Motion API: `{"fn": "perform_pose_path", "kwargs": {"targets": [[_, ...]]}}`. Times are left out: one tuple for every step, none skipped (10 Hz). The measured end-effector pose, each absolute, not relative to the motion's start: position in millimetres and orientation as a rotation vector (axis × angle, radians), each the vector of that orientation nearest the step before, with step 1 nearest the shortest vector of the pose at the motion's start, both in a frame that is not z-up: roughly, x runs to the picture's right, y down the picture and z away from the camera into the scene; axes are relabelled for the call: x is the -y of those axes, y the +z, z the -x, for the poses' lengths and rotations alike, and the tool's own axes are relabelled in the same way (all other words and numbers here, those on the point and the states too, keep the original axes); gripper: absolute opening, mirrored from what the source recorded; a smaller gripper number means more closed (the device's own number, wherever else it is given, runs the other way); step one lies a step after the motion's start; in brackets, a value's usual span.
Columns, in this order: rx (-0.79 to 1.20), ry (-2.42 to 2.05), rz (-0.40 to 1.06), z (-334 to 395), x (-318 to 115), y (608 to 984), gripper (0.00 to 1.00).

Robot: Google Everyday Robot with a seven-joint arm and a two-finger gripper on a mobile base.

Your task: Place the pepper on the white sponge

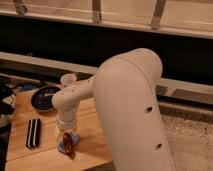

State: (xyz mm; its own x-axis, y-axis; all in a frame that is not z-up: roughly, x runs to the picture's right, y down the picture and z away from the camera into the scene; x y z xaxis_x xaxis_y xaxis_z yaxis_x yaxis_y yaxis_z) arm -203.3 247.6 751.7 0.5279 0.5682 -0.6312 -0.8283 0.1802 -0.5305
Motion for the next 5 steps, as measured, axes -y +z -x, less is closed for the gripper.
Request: {"fn": "perform_pose_path", "kwargs": {"targets": [[-0.321, 1.012, 0.965, 201.9, -247.8, 751.8, 0.64], [-0.319, 1.014, 0.969, 200.8, -248.2, 752.3, 0.67], [-0.318, 1.018, 0.971, 198.7, -247.5, 753.1, 0.78], [-0.317, 1.017, 0.972, 198.8, -248.1, 752.8, 0.86], [-0.308, 1.020, 0.972, 199.1, -247.9, 750.5, 0.94]]}}
